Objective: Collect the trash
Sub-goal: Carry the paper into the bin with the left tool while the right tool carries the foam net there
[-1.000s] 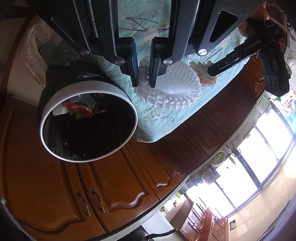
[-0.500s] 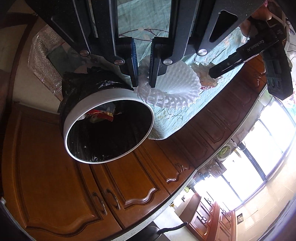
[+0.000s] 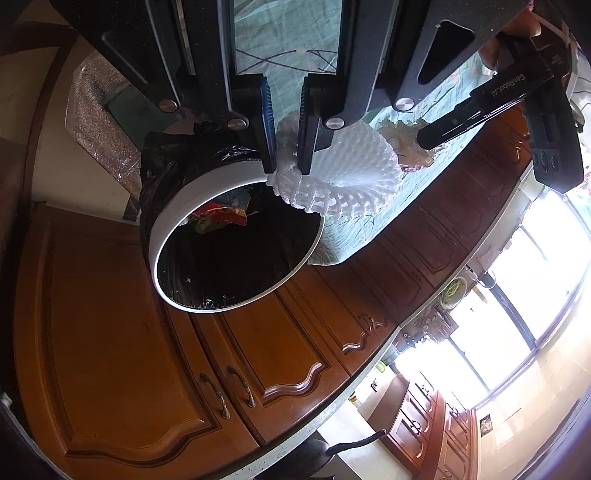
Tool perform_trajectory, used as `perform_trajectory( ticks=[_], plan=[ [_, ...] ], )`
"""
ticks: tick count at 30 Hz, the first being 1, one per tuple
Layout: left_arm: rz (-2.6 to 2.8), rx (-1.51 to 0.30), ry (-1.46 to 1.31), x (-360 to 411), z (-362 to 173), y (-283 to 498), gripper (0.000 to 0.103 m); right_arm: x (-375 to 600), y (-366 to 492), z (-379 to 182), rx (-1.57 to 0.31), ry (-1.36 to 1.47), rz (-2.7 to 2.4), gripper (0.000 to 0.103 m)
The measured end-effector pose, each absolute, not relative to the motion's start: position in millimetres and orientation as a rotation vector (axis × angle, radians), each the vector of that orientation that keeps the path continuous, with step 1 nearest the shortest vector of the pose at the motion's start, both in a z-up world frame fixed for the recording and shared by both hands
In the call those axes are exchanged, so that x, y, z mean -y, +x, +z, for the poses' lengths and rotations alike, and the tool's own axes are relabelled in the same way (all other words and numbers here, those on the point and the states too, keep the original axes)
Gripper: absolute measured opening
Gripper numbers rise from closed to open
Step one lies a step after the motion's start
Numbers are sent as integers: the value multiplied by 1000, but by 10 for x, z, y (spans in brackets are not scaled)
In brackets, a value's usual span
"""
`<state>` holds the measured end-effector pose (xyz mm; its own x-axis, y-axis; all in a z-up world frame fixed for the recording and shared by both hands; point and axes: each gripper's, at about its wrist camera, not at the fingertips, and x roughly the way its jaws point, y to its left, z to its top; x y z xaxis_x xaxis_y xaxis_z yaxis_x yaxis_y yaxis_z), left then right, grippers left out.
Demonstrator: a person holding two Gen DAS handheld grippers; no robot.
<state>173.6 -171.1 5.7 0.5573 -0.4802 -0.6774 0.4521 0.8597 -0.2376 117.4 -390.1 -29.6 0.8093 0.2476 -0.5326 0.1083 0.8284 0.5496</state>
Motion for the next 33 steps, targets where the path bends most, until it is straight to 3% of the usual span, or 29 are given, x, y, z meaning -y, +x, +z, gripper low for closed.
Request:
perform_trajectory(
  ticks=[33],
  plan=[
    [-620, -802, 68, 2699, 165, 2390, 34, 4332, 1845, -247, -693, 438, -55, 13]
  ],
)
